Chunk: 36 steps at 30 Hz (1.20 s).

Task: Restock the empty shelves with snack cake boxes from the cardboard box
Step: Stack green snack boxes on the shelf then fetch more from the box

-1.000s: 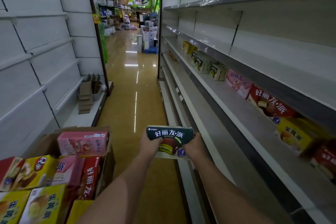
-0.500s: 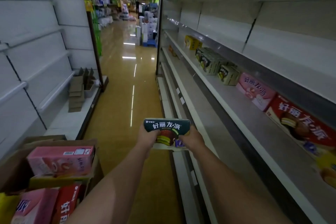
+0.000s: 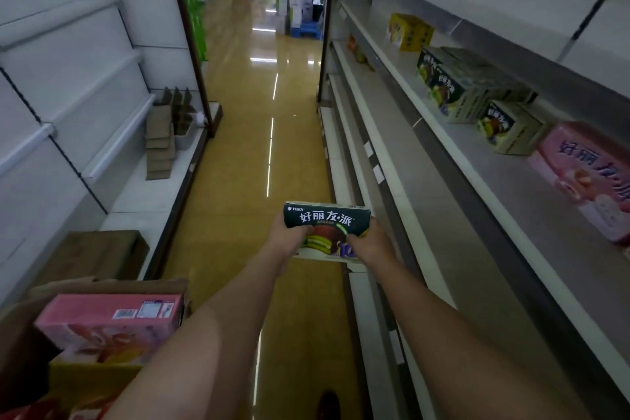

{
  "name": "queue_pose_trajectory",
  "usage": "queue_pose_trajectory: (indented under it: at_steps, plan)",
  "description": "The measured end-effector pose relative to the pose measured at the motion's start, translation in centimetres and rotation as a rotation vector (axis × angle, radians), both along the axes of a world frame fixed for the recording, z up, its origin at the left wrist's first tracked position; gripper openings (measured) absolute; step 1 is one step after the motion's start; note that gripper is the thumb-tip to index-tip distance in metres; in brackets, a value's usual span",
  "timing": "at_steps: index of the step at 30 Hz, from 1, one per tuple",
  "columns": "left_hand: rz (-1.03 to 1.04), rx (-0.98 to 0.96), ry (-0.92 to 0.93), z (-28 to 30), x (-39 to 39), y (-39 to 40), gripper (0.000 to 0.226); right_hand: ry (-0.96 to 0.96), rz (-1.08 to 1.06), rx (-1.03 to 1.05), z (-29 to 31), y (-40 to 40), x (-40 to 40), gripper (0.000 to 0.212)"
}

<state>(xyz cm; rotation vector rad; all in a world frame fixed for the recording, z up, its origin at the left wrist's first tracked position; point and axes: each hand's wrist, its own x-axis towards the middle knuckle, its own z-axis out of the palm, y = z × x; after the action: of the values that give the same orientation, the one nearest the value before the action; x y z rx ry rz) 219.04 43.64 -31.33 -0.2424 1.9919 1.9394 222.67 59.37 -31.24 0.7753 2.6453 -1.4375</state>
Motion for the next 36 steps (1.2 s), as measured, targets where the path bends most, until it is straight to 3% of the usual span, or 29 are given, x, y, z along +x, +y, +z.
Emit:
queue_pose_trajectory:
  at_steps: [11, 21, 36]
  plan:
    - [0.020, -0.019, 0.080, 1.8, -16.0, 6.3, 0.043, 0.029, -0.028, 0.041, 0.7, 6.2, -16.6, 0.053]
    - [-0.089, -0.004, 0.085, 2.6, -29.3, 13.1, 0.057, 0.001, -0.142, 0.169, 2.4, 12.0, -27.9, 0.060]
    - [-0.478, 0.040, 0.282, 7.1, -50.2, 18.4, 0.060, 0.154, -0.691, 0.242, 6.8, 13.1, -43.4, 0.057]
